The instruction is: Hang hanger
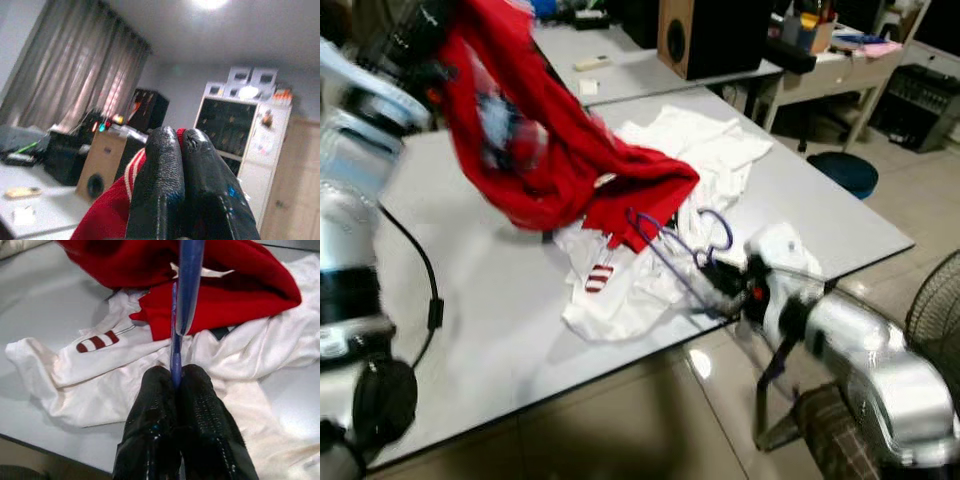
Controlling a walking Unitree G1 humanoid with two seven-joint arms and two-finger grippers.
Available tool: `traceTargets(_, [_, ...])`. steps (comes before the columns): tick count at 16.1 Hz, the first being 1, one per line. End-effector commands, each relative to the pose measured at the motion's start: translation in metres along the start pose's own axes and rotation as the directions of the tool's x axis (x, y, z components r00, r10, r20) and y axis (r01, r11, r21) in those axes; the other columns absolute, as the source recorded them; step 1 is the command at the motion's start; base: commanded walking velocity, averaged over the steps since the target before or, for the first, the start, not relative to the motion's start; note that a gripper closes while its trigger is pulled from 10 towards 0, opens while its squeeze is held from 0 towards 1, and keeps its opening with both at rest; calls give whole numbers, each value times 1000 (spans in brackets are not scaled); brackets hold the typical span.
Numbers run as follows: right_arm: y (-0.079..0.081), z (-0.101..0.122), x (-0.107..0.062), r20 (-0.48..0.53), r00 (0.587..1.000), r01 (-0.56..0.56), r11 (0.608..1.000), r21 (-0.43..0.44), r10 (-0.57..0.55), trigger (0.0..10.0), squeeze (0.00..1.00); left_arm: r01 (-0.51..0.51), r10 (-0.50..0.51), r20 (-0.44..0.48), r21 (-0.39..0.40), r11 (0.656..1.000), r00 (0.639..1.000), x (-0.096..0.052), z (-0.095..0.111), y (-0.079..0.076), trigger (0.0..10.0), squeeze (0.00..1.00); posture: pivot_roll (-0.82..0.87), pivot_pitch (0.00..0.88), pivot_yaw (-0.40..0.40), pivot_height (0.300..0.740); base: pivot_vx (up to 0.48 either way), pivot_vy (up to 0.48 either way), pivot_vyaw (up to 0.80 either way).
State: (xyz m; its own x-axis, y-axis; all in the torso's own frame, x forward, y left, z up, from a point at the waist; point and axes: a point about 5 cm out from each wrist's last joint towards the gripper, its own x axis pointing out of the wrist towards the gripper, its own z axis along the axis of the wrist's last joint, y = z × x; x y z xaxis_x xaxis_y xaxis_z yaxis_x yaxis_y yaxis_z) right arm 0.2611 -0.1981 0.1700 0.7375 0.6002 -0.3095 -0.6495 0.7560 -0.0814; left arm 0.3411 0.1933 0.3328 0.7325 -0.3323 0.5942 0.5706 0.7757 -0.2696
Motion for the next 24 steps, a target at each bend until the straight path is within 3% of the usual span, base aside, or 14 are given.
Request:
traceTargets(1, [-13,6,9,-27,999,-20,999,-45,19,10000,0,97,-97,71,2,995,993,4,25,-13,0,0,10,0,1,740,0,0,0])
traceTargets(6, [-68,23,62,-144,988,31,981,-191,-59,10000,0,307,-303,79,-47,951,950,-15,38,-38,0,0,59,0,-54,740,0,0,0])
traceTargets(7, [-75,50,78,-67,991,98,959,-265,-119,10000,0,324,-322,48,-47,945,946,-23,38,-39,0,0,72,0,-73,740,0,0,0])
traceTargets(8, [-74,104,98,135,979,190,927,-323,-154,10000,0,335,-336,-22,-38,941,941,-36,34,-39,0,0,85,0,-91,740,0,0,0])
traceTargets(10, [-54,170,110,406,909,233,921,-311,-93,10000,0,329,-333,-112,-56,943,936,-56,17,-44,0,0,92,0,-107,740,0,0,0])
traceTargets(12, [-44,184,116,465,883,235,918,-320,-64,10000,0,329,-338,-148,-84,941,929,-64,4,-53,0,0,94,0,-113,740,0,0,0])
traceTargets(15, [-34,157,133,370,929,128,928,-351,12,10000,0,338,-358,-180,-132,932,916,-67,-16,-68,0,0,94,0,-118,740,0,0,0])
traceTargets(16, [-25,110,142,146,982,-46,901,-431,120,10000,0,353,-380,-180,-165,921,907,-64,-21,-75,0,0,83,0,-96,740,0,0,0])
traceTargets(17, [-22,74,144,-18,987,-149,864,-481,161,10000,0,369,-401,-175,-190,910,899,-62,-24,-81,0,0,83,0,-96,740,0,0,0])
traceTargets(20, [-33,8,126,-229,963,-236,851,-470,141,10000,0,316,-346,-150,-192,929,926,-49,-22,-78,0,0,71,0,-69,740,0,0,0])
traceTargets(21, [-35,4,114,-210,957,-272,866,-420,198,10000,0,152,-169,-207,-96,984,964,-42,-26,-58,0,0,71,0,-69,740,0,0,0])
traceTargets(22, [-36,4,111,-197,956,-282,866,-412,218,10000,0,100,-111,-228,-57,993,967,-41,-28,-51,0,0,71,0,-69,740,0,0,0])
traceTargets(23, [-33,18,88,-54,954,-291,878,-379,293,10000,0,-134,180,-312,163,977,933,-42,-38,-10,0,0,63,0,-26,740,0,0,0])
traceTargets(24, [-29,27,74,12,951,-282,880,-382,310,10000,0,-165,277,-358,313,935,892,-48,-44,6,0,0,61,0,-20,740,0,0,0])
